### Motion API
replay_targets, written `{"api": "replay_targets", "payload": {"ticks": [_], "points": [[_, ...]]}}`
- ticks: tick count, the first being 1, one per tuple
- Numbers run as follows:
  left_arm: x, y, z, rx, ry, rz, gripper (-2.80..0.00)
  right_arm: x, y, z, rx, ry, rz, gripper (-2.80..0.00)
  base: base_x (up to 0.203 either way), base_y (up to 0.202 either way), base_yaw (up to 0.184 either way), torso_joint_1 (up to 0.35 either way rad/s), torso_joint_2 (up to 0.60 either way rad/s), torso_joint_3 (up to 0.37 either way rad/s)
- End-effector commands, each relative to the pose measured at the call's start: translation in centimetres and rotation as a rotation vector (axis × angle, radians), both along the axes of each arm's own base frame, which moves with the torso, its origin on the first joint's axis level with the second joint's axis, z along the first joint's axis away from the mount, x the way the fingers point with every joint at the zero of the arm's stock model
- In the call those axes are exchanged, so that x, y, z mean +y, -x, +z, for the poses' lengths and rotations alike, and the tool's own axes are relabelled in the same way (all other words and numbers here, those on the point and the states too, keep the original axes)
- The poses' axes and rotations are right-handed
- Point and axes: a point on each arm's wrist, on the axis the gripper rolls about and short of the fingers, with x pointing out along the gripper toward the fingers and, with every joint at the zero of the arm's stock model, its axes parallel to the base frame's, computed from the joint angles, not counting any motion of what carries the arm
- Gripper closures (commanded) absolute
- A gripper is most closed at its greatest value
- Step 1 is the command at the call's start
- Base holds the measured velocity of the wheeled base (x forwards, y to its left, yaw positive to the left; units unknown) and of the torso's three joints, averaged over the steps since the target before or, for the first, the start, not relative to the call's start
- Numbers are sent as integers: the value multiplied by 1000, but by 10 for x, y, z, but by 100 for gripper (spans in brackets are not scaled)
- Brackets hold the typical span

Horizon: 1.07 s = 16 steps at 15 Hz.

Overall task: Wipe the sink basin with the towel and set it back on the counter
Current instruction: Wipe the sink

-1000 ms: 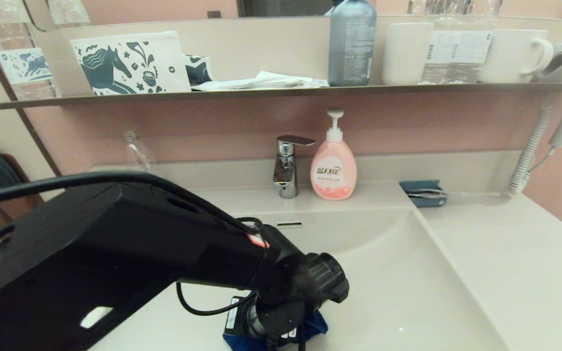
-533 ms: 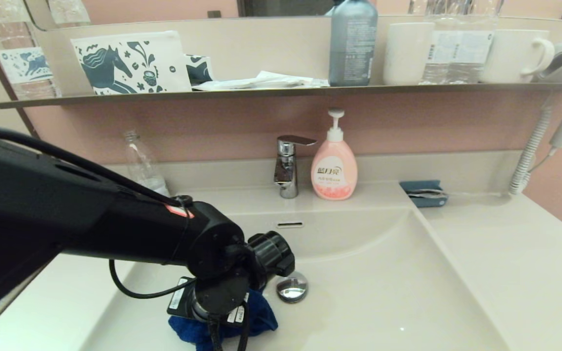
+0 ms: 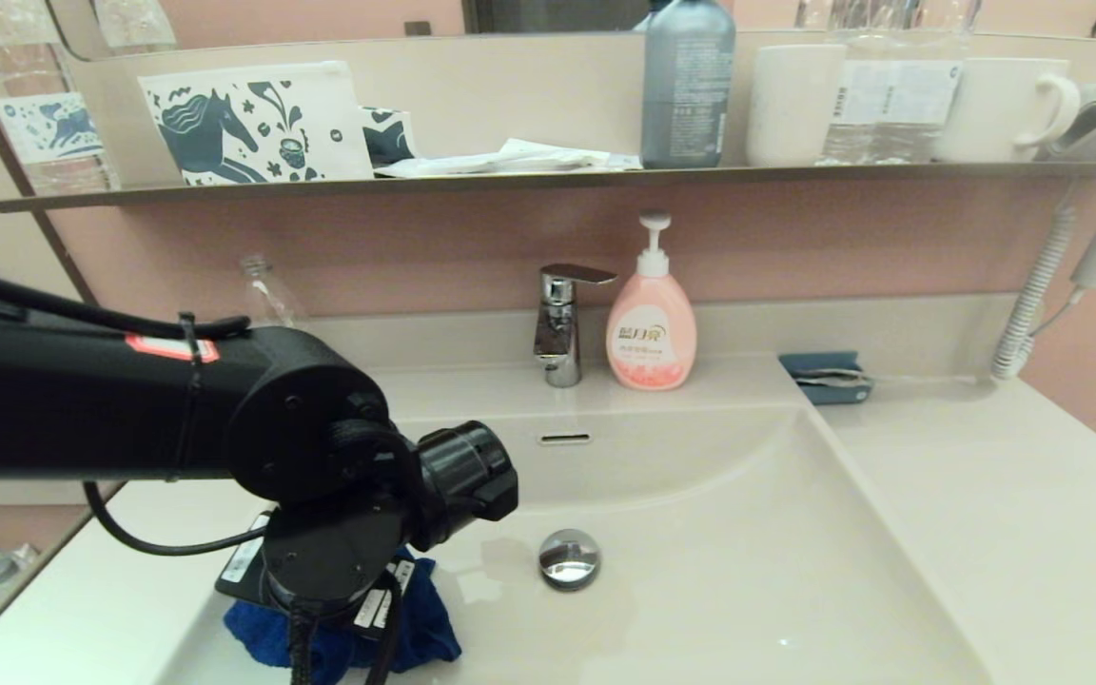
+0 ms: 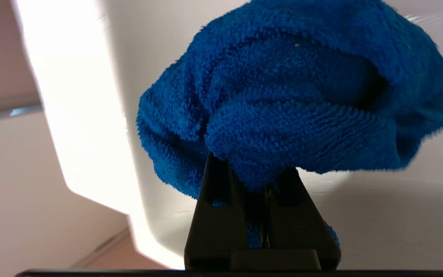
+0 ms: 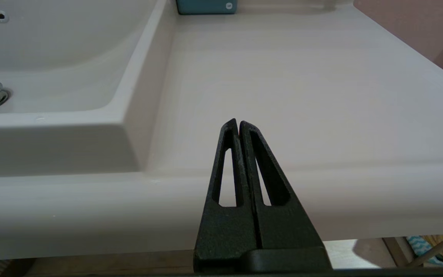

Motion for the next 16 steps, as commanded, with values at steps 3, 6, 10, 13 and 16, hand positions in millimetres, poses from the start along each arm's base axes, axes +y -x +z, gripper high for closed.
{"api": "replay_targets", "payload": {"ticks": [3, 6, 10, 13, 16], "points": [[14, -9, 11, -76, 48, -6, 0, 0, 0, 0, 2, 2, 0, 0, 0, 0, 0, 0, 0, 0], [15, -32, 34, -254, 154, -48, 0, 0, 0, 0, 2, 2, 0, 0, 0, 0, 0, 0, 0, 0], [10, -52, 60, -455, 279, -30, 0, 0, 0, 0, 2, 1, 0, 0, 0, 0, 0, 0, 0, 0], [6, -63, 64, -549, 342, -21, 0, 0, 0, 0, 2, 0, 0, 0, 0, 0, 0, 0, 0, 0], [10, -80, 64, -631, 378, -13, 0, 0, 0, 0, 2, 0, 0, 0, 0, 0, 0, 0, 0, 0]]}}
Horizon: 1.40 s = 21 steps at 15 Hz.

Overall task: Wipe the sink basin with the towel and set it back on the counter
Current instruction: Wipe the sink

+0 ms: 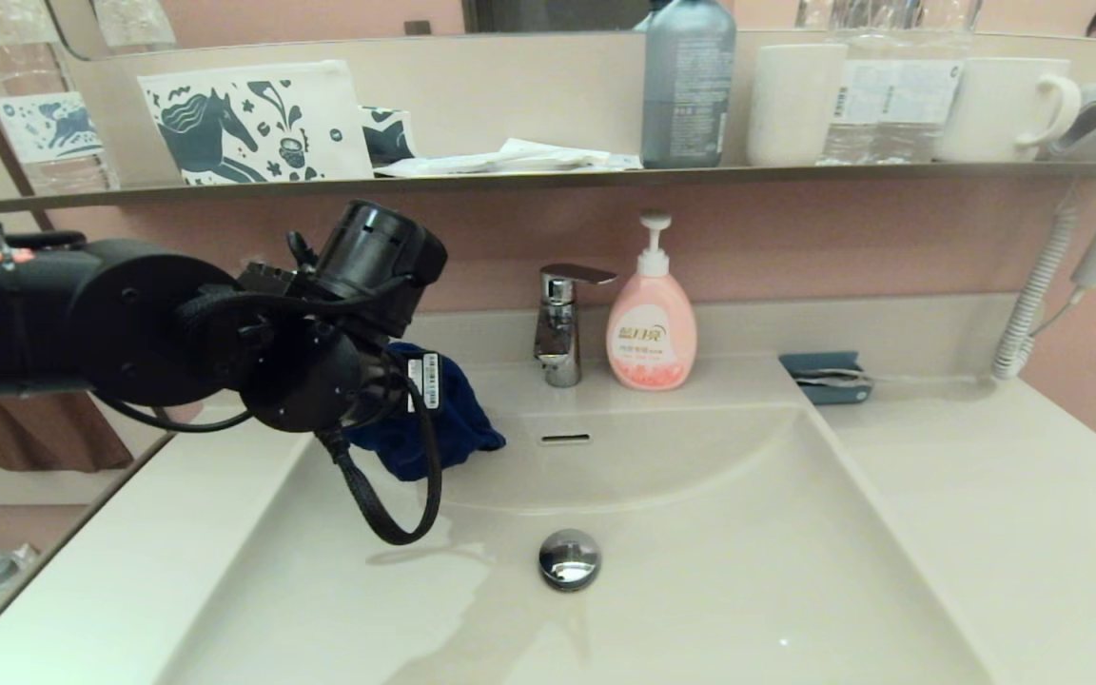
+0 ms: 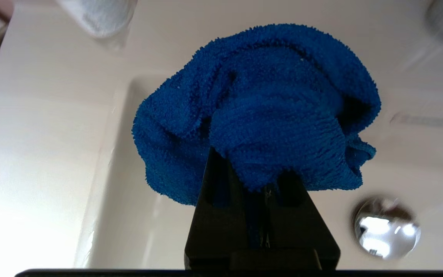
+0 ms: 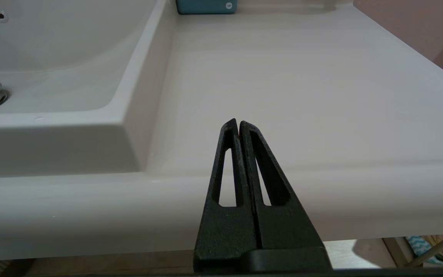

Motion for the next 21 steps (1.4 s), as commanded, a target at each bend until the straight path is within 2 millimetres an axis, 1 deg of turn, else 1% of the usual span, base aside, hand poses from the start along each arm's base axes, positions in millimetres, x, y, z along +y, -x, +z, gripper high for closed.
{"api": "replay_targets", "payload": {"ticks": [1, 2, 3, 5, 8, 10, 13, 16, 17, 19, 21], "points": [[6, -14, -3, -54, -4, 14, 0, 0, 0, 0, 1, 0, 0, 0, 0, 0, 0, 0, 0, 0], [8, -21, -2, -102, 1, 5, 0, 0, 0, 0, 1, 0, 0, 0, 0, 0, 0, 0, 0, 0], [9, -24, -5, -131, -6, -13, 0, 0, 0, 0, 1, 0, 0, 0, 0, 0, 0, 0, 0, 0], [9, -26, -18, -181, -10, -74, 0, 0, 0, 0, 1, 2, 0, 0, 0, 0, 0, 0, 0, 0], [14, -30, -29, -317, -15, -181, 0, 0, 0, 0, 1, 0, 0, 0, 0, 0, 0, 0, 0, 0], [17, -39, -35, -390, -2, -227, 0, 0, 0, 0, 1, 0, 0, 0, 0, 0, 0, 0, 0, 0], [23, -52, -47, -374, -16, -250, 0, 0, 0, 0, 1, 1, 0, 0, 0, 0, 0, 0, 0, 0], [27, -58, -60, -340, -27, -244, 0, 0, 0, 0, 1, 0, 0, 0, 0, 0, 0, 0, 0, 0], [31, -61, -62, -333, -37, -246, 0, 0, 0, 0, 1, 0, 0, 0, 0, 0, 0, 0, 0, 0], [45, -71, -67, -332, -60, -266, 0, 0, 0, 0, 1, 0, 0, 0, 0, 0, 0, 0, 0, 0], [51, -79, -80, -336, -70, -271, 0, 0, 0, 0, 1, 0, 0, 0, 0, 0, 0, 0, 0, 0]]}}
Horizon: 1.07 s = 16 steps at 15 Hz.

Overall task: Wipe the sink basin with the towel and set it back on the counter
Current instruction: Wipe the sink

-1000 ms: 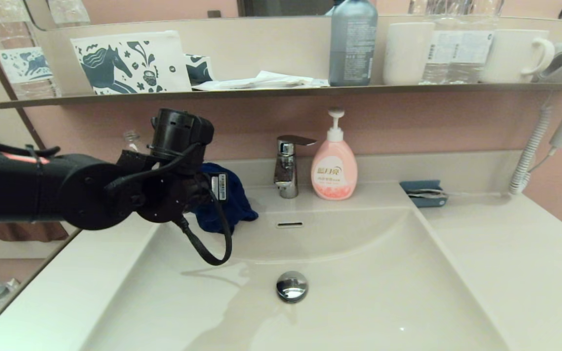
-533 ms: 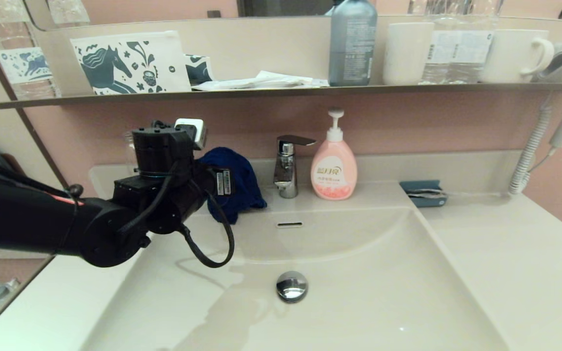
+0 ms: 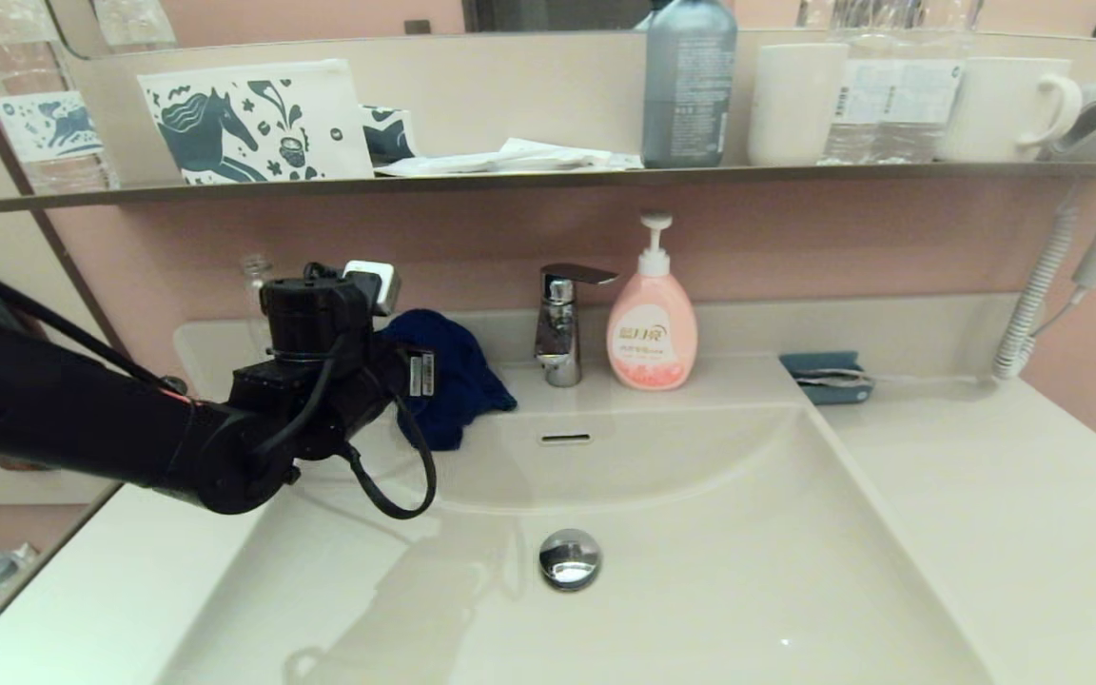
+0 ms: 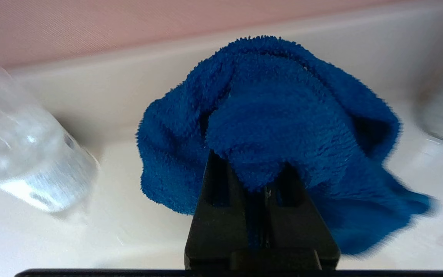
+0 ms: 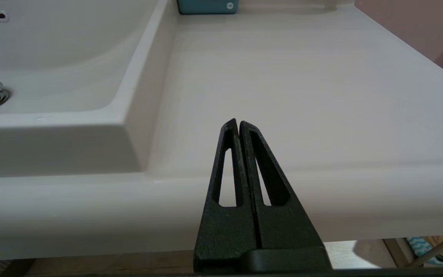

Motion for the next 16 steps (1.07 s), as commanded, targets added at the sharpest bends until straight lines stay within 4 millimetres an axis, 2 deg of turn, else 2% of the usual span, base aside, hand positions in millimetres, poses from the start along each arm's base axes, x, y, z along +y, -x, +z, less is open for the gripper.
{"api": "replay_targets", "payload": {"ticks": [1, 11, 13, 16], "points": [[6, -10, -20, 22, -13, 17, 0, 0, 0, 0, 1, 1, 0, 0, 0, 0, 0, 0, 0, 0], [0, -27, -66, 2, 2, -22, 0, 0, 0, 0, 1, 0, 0, 0, 0, 0, 0, 0, 0, 0], [-9, -28, -69, -18, 12, -42, 0, 0, 0, 0, 1, 0, 0, 0, 0, 0, 0, 0, 0, 0], [-36, -23, -79, -34, 45, -36, 0, 0, 0, 0, 1, 0, 0, 0, 0, 0, 0, 0, 0, 0]]}}
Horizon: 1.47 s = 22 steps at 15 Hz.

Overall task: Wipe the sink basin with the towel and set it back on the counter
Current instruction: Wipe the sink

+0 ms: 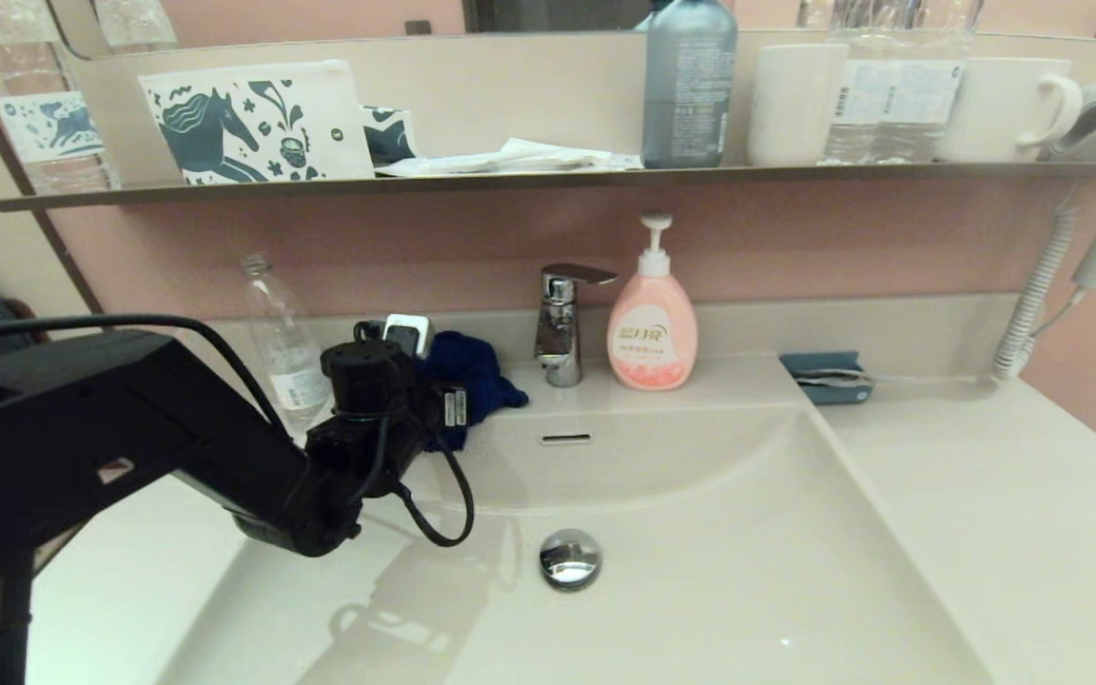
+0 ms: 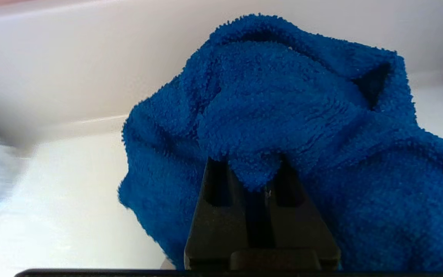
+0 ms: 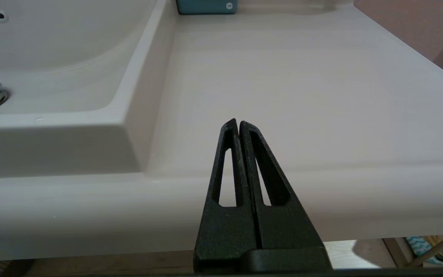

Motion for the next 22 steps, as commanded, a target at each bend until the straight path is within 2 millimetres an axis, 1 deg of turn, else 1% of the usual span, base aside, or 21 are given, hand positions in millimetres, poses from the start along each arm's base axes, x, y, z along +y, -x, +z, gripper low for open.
{"api": "replay_targets", "payload": {"ticks": [1, 5, 9, 12, 14, 17, 18, 20, 22], "points": [[-22, 4, -15, 26, 17, -5, 0, 0, 0, 0, 1, 0, 0, 0, 0, 0, 0, 0, 0, 0], [-41, 4, -10, -2, 30, -23, 0, 0, 0, 0, 1, 1, 0, 0, 0, 0, 0, 0, 0, 0], [-60, 0, -16, -10, 29, -35, 0, 0, 0, 0, 1, 0, 0, 0, 0, 0, 0, 0, 0, 0], [-79, -2, -9, -21, 32, -44, 0, 0, 0, 0, 1, 2, 0, 0, 0, 0, 0, 0, 0, 0], [-86, -2, -3, -29, 34, -44, 0, 0, 0, 0, 1, 0, 0, 0, 0, 0, 0, 0, 0, 0], [-85, 0, -3, -27, 34, -42, 0, 0, 0, 0, 1, 0, 0, 0, 0, 0, 0, 0, 0, 0], [-82, 1, -3, -23, 33, -36, 0, 0, 0, 0, 1, 0, 0, 0, 0, 0, 0, 0, 0, 0], [-71, 1, -2, -15, 39, -14, 0, 0, 0, 0, 1, 0, 0, 0, 0, 0, 0, 0, 0, 0], [-51, -1, 0, -7, 36, 21, 0, 0, 0, 0, 1, 0, 0, 0, 0, 0, 0, 0, 0, 0]]}}
